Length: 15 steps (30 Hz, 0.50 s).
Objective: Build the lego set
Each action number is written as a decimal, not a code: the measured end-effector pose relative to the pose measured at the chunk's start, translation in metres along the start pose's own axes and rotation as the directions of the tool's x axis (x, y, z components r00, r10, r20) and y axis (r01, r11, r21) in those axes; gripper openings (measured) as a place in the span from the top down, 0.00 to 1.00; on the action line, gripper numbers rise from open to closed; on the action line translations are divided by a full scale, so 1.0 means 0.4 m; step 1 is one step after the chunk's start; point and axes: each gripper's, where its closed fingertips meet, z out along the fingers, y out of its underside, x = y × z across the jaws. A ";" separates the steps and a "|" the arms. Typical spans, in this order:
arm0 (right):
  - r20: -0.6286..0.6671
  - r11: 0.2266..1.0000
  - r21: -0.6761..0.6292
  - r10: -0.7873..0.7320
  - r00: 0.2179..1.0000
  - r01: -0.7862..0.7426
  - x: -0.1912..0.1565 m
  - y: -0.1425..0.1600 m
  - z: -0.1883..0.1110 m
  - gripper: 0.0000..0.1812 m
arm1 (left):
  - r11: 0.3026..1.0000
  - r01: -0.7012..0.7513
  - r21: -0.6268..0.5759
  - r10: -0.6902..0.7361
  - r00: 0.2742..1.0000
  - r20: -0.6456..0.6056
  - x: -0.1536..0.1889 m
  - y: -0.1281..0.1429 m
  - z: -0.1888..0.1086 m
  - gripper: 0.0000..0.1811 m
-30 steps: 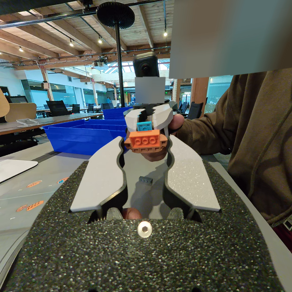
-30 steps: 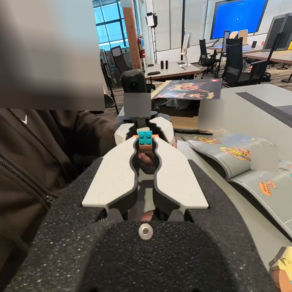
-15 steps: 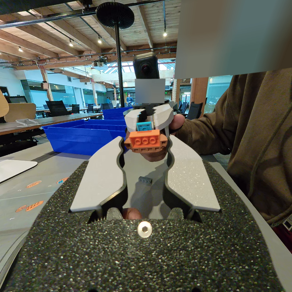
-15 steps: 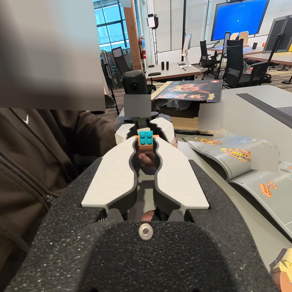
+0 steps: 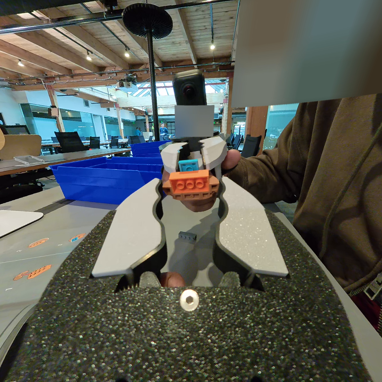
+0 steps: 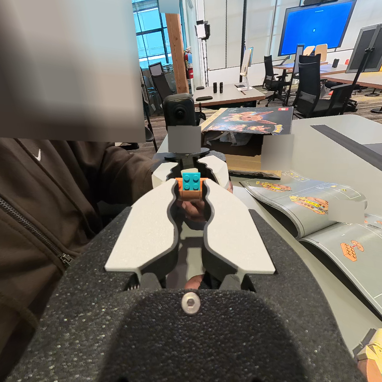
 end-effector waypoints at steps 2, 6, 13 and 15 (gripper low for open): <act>0.003 1.000 0.000 -0.002 1.000 0.002 -0.002 -0.001 0.000 0.88 | 1.000 0.002 0.004 -0.002 1.000 -0.003 0.001 -0.002 0.000 0.72; 0.007 1.000 0.002 -0.006 1.000 0.006 -0.004 -0.002 -0.001 0.87 | 1.000 0.003 0.005 -0.003 1.000 -0.004 0.001 -0.002 -0.001 0.71; 0.022 0.997 -0.032 -0.076 0.997 0.076 -0.004 -0.011 -0.024 0.84 | 1.000 0.002 -0.002 -0.002 1.000 -0.008 0.003 0.000 -0.001 0.72; 0.049 0.976 -0.115 -0.183 0.982 0.187 0.001 -0.010 -0.042 0.83 | 1.000 0.005 -0.010 -0.005 1.000 -0.011 0.004 0.003 -0.001 0.72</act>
